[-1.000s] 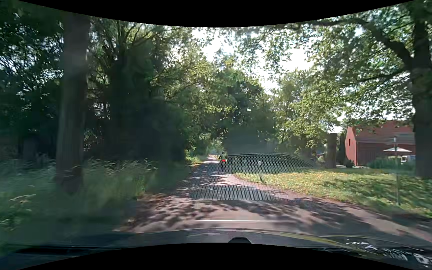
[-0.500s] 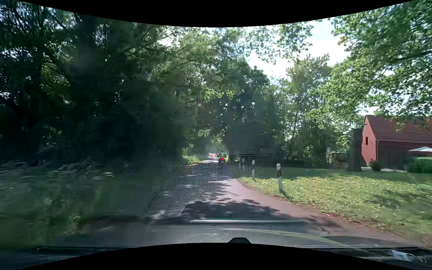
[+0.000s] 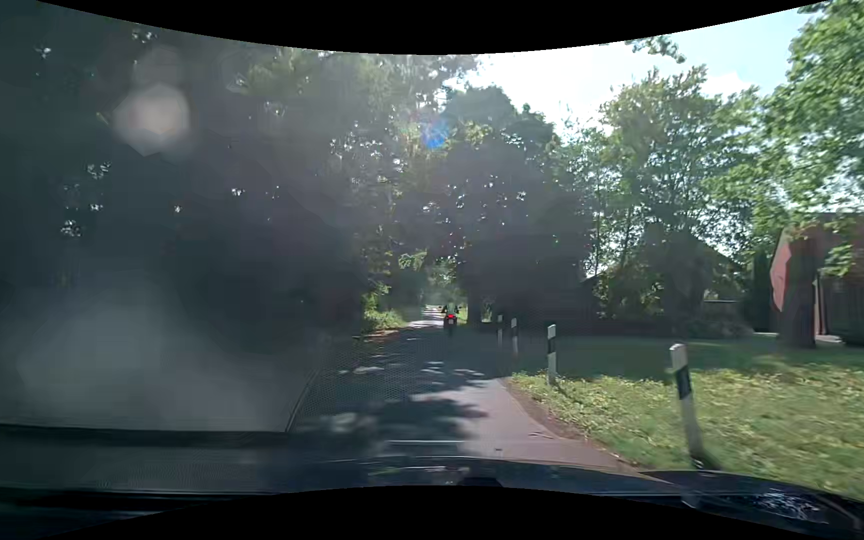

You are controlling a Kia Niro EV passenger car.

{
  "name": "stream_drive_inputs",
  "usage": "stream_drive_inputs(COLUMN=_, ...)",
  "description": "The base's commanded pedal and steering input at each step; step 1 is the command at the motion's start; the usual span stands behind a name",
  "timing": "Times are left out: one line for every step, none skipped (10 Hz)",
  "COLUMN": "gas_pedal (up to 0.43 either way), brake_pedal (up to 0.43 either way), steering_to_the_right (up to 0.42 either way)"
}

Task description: Follow the waypoints while adhering to traffic rules and regulations

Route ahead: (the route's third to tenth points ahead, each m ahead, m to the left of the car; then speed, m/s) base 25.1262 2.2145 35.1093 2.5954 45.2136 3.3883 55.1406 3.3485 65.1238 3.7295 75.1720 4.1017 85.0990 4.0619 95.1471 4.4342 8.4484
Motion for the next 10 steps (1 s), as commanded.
stream_drive_inputs(gas_pedal=0.157, brake_pedal=0.0, steering_to_the_right=-0.021)
stream_drive_inputs(gas_pedal=0.157, brake_pedal=0.0, steering_to_the_right=-0.01)
stream_drive_inputs(gas_pedal=0.157, brake_pedal=0.0, steering_to_the_right=-0.007)
stream_drive_inputs(gas_pedal=0.157, brake_pedal=0.0, steering_to_the_right=-0.008)
stream_drive_inputs(gas_pedal=0.189, brake_pedal=0.0, steering_to_the_right=-0.005)
stream_drive_inputs(gas_pedal=0.197, brake_pedal=0.0, steering_to_the_right=-0.003)
stream_drive_inputs(gas_pedal=0.197, brake_pedal=0.0, steering_to_the_right=-0.001)
stream_drive_inputs(gas_pedal=0.197, brake_pedal=0.0, steering_to_the_right=-0.001)
stream_drive_inputs(gas_pedal=0.197, brake_pedal=0.0, steering_to_the_right=0.0)
stream_drive_inputs(gas_pedal=0.197, brake_pedal=0.0, steering_to_the_right=0.0)
